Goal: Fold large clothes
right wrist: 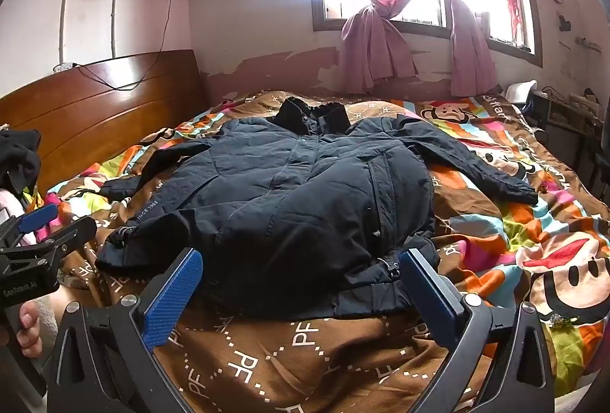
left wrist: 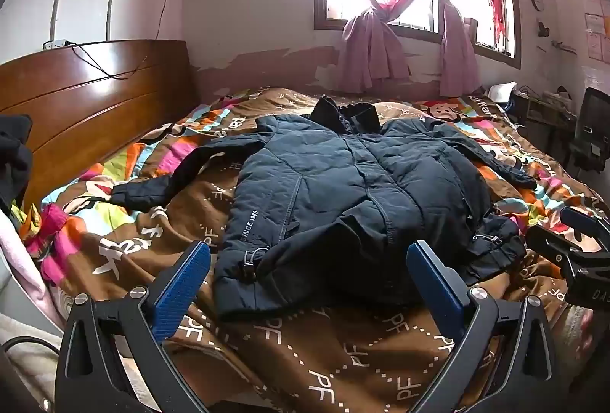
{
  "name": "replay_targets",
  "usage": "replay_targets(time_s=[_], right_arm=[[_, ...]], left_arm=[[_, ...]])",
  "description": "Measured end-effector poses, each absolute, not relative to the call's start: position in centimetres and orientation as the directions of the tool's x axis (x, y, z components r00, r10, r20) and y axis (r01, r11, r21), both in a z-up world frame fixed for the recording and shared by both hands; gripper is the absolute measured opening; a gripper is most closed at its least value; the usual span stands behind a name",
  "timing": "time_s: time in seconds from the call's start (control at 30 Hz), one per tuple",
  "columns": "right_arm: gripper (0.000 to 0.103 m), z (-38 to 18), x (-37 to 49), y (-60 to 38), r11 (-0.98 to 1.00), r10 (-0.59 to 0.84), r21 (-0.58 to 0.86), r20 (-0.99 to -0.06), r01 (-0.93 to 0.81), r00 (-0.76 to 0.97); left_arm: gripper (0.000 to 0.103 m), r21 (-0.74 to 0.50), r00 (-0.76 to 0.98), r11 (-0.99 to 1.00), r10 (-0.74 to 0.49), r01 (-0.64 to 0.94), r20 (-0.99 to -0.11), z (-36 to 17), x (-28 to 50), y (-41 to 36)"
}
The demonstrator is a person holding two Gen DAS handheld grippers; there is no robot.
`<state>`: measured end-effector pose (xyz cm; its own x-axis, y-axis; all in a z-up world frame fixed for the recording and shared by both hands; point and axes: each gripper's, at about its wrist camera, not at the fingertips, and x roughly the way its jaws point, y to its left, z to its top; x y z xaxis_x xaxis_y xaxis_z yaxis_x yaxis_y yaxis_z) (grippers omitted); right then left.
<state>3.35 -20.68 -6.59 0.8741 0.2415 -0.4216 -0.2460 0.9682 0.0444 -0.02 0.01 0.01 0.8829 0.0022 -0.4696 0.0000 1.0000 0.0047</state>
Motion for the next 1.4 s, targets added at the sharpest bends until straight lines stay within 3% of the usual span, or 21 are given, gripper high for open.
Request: replay_targets(time_s=[1.4], right_arm=[[0.103,-6.46,3.4,-20.93,0.968,0.244,0.052,-0.419,-0.245,0.874]], left_arm=[[0.101,0.004,0.884,1.0,-0.002,0.004,-0.467,0.26,-0.16,0.22]])
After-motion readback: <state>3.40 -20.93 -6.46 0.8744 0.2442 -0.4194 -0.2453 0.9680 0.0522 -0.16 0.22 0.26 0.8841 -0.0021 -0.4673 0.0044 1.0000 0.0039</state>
